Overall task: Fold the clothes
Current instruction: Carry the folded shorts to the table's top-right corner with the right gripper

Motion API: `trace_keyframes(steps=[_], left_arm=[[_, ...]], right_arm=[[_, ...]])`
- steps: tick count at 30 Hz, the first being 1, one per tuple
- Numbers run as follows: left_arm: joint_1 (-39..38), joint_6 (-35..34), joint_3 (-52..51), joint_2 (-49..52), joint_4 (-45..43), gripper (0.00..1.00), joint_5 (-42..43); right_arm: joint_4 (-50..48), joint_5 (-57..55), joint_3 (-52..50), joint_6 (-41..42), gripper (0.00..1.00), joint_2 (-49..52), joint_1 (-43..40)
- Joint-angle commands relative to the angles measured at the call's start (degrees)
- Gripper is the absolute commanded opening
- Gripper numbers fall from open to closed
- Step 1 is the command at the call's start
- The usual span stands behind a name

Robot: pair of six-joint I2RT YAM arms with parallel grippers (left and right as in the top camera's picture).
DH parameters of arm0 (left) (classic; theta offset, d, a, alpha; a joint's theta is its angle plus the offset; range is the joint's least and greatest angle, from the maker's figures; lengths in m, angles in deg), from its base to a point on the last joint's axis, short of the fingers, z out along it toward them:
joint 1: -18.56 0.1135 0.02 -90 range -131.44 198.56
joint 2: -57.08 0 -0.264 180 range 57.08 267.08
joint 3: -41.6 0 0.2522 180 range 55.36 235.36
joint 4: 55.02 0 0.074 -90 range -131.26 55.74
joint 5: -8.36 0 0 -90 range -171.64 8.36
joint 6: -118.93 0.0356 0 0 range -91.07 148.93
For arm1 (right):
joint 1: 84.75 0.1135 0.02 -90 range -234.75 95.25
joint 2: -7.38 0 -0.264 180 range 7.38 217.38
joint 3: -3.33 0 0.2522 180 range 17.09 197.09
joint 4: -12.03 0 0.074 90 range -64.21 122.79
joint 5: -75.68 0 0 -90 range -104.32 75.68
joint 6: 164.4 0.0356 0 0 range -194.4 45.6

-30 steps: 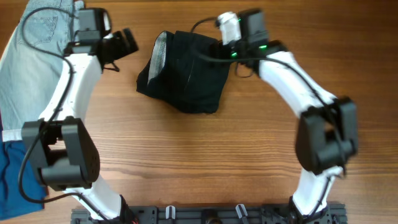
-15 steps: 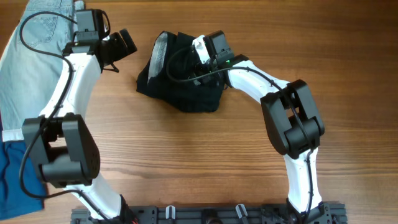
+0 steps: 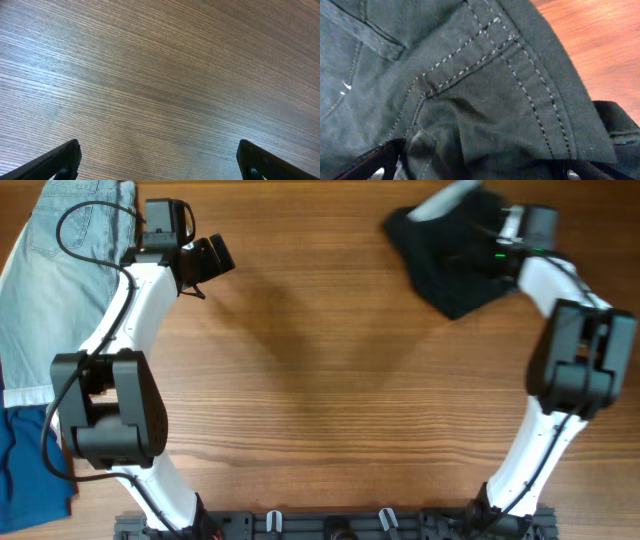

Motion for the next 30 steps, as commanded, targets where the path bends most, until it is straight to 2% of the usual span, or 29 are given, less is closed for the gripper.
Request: trace_keyframes(steps=[1,5,7,11,14,16,18,19,20,21,22,23,30], left_arm=[[-0.4,-0.7,-0.2,1.2,-0.2,1.00,-0.5],[-0.4,-2.1,-0.2,1.2,-0.2,1.00,-0.5],[-0.4,-2.3,-0.2,1.2,-0.2,1.00,-0.5],[-0.4,-2.3,-0.2,1.2,-0.2,1.00,-0.5],[-0.5,-2.3,-0.2,1.2,-0.2,1.00,-0.5],[-0.5,-2.3,-0.2,1.2,-0.2,1.00,-0.5],[-0.6,-2.3,-0.2,1.2,-0.2,1.00,-0.5],[-0.7,-2.3,-0.2,1.2,-0.2,1.00,-0.5],[-0.8,-2.3,-0.2,1.2,-0.2,1.00,-0.5],[-0.8,-2.3,-0.2,1.2,-0.2,1.00,-0.5],[-1.0,-2.2,-0.2,1.2,-0.2,1.00,-0.5],[-1.2,-2.2,-0.2,1.2,-0.2,1.00,-0.5],[-1.3,-2.2,-0.2,1.2,-0.2,1.00,-0.5]], right_arm=[[-1.9,2.3,-2.8,4.6,1.00,4.6,-7.2],[-5.0,-0.7,-2.8,9.8,1.00,4.6,-10.2],[-5.4,-0.7,-2.1,9.4,1.00,4.1,-10.4],[0.1,-0.7,0.6,6.0,1.00,-1.9,-10.3],[6.9,6.1,3.2,-3.3,1.00,-9.5,-9.9],[9.7,13.7,3.4,-13.1,1.00,-13.6,-8.3],[12.7,10.5,3.3,-18.5,0.98,-14.7,-4.0],[13.2,8.4,3.1,-18.7,0.92,-14.3,-2.5],[13.3,6.6,2.9,-18.8,0.77,-13.8,-1.0],[13.6,5.4,2.8,-19.3,0.44,-13.1,0.7],[13.6,4.6,2.8,-19.7,0.15,-12.2,2.4],[13.4,2.3,2.8,-19.3,0.04,-10.4,4.6],[8.5,-1.0,2.8,-15.5,0.04,-1.6,6.4]])
